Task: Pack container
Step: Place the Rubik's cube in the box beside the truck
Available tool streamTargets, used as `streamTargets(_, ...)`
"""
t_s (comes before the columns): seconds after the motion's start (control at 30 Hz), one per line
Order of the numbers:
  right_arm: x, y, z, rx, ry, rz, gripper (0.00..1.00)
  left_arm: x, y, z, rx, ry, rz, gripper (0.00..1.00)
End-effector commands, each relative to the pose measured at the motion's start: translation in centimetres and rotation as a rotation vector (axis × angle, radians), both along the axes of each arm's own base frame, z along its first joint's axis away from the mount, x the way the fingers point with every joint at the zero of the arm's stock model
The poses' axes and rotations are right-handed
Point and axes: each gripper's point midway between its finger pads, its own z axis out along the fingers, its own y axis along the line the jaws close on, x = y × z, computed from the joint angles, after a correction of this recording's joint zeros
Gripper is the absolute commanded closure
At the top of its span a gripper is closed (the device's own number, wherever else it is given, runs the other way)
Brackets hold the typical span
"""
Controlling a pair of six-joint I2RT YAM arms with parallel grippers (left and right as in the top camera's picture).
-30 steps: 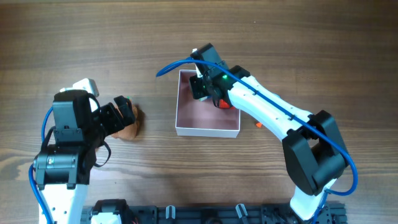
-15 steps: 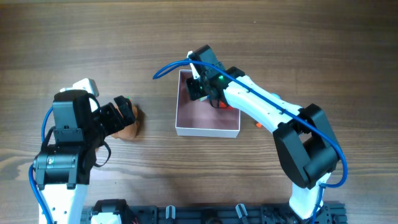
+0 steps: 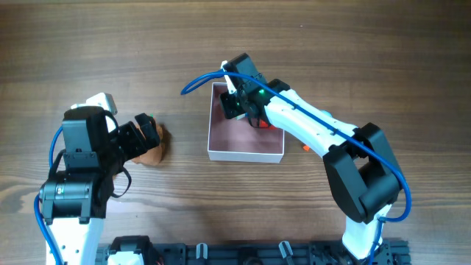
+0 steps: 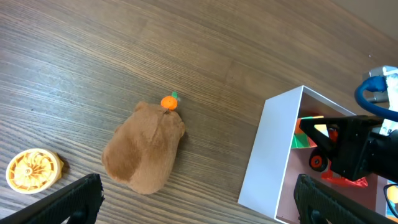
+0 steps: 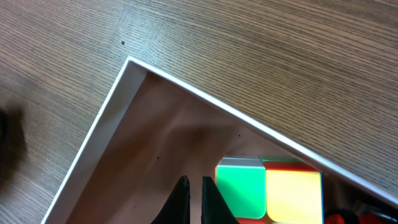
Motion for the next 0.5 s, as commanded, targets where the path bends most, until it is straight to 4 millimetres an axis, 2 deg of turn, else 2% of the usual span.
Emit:
streamTargets(0.0, -0.1, -0.5, -1.5, -0.044, 0.018, -0.014, 0.95, 0.2, 0.3, 0.9, 0.011, -0.022, 0.005, 0.0)
streamTargets(0.13, -0.4, -0.9, -3.5, -0.065, 0.064, -0.047, 0.95, 0.2, 0.3, 0.9, 0.011, -0.022, 0.005, 0.0)
streamTargets(0.33, 0.8, -2.1, -3.4, -0.098, 0.027, -0.161, 0.91, 0.2, 0.3, 0.9, 0.011, -0.022, 0.005, 0.0)
streamTargets(0.47, 1.9, -1.4, -2.7, -0.062, -0.023, -0.158, 0.83, 0.2, 0.3, 0.9, 0.011, -0.022, 0.005, 0.0)
